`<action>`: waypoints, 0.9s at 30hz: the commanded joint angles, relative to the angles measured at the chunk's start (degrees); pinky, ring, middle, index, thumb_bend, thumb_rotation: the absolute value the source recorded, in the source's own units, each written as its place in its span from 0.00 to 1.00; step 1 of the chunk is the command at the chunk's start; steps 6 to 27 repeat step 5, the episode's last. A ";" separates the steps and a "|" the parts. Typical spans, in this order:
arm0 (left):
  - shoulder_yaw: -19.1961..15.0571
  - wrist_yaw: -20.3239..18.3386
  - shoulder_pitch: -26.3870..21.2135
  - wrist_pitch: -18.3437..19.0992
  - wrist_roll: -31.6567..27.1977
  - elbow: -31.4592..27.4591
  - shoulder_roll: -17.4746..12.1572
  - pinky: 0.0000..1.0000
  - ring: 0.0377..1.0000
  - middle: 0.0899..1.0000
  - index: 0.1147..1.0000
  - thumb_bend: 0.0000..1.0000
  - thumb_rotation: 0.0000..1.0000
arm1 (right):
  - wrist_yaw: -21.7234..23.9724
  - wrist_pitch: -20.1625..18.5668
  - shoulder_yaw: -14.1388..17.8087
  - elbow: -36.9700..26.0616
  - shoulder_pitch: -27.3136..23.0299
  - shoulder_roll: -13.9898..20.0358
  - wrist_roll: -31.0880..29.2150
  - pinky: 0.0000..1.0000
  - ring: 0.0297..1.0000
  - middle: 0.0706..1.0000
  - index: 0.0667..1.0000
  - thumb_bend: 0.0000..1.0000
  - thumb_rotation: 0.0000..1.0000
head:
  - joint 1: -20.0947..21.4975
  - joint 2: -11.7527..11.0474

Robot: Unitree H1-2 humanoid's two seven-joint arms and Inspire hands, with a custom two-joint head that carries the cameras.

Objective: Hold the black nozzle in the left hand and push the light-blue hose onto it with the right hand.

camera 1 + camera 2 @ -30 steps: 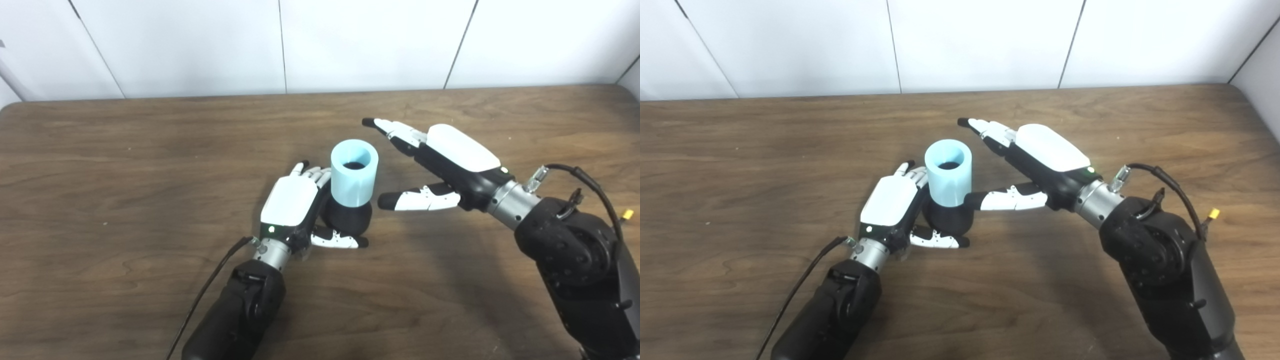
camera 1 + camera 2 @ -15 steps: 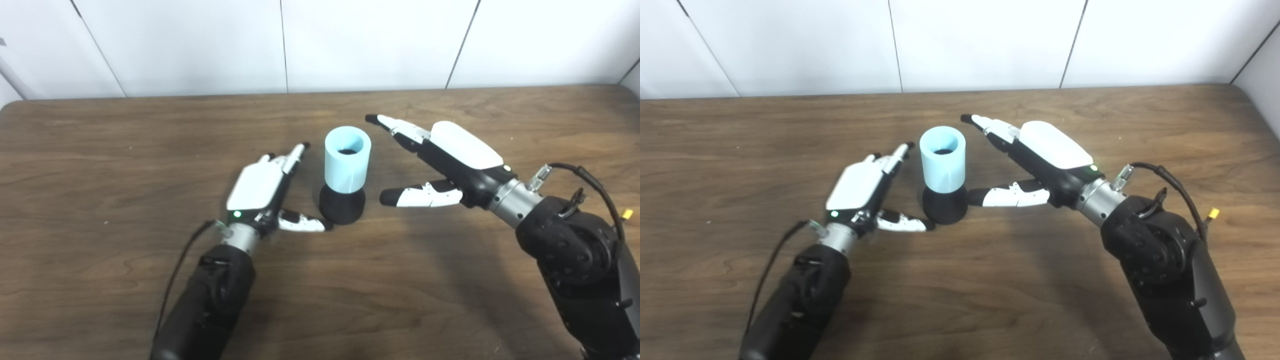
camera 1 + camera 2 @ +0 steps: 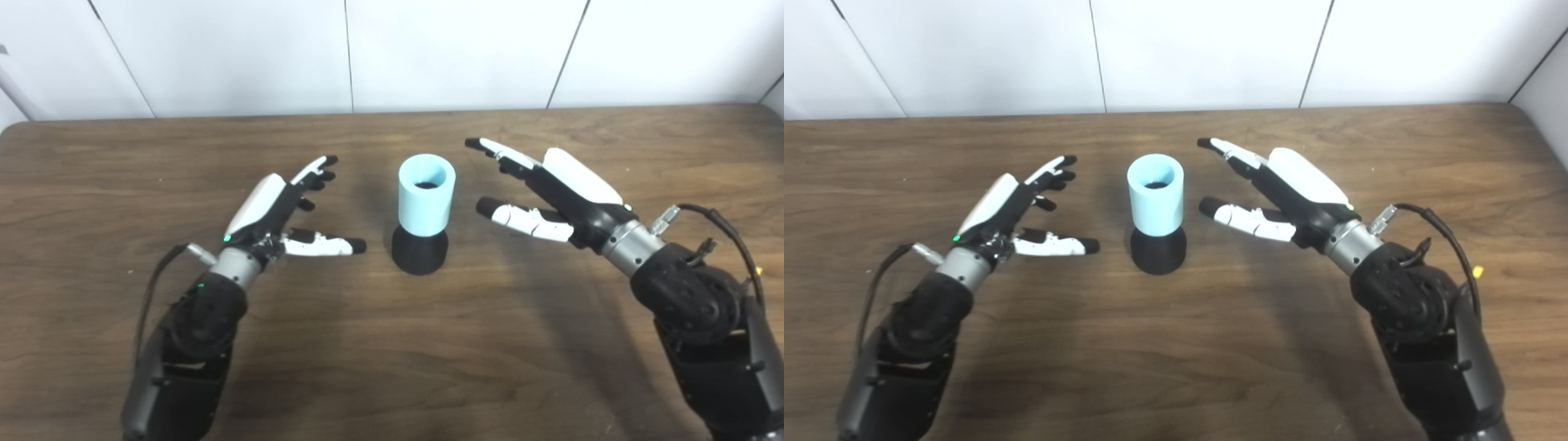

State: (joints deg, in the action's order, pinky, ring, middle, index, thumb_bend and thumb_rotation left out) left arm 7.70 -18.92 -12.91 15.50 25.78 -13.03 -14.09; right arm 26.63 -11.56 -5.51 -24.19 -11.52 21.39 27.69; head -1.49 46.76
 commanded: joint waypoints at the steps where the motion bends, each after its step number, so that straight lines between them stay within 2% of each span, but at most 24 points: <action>1: -1.92 2.09 -0.14 -1.21 -2.02 -2.37 -0.46 0.76 0.86 0.86 0.90 1.00 0.37 | -3.26 0.21 1.61 0.57 -0.54 -0.52 -1.27 0.83 0.92 0.93 0.92 0.41 1.00 | -0.13 -0.01; 3: -3.82 4.11 1.04 -2.37 -3.62 -2.48 0.35 0.75 0.85 0.85 0.87 0.99 0.39 | -4.86 0.35 2.19 2.01 -0.14 -1.68 -1.60 0.83 0.91 0.93 0.92 0.41 1.00 | -0.07 0.01; 5: -5.72 6.56 2.33 -3.52 -5.32 -2.47 1.51 0.78 0.83 0.84 0.85 0.92 0.38 | -6.95 0.30 2.74 3.53 0.36 -3.28 -2.04 0.83 0.90 0.92 0.91 0.43 1.00 | 0.22 -0.02; 27: -5.72 6.56 2.33 -3.52 -5.32 -2.47 1.51 0.78 0.83 0.84 0.85 0.92 0.38 | -6.95 0.30 2.74 3.53 0.36 -3.28 -2.04 0.83 0.90 0.92 0.91 0.43 1.00 | 0.22 -0.02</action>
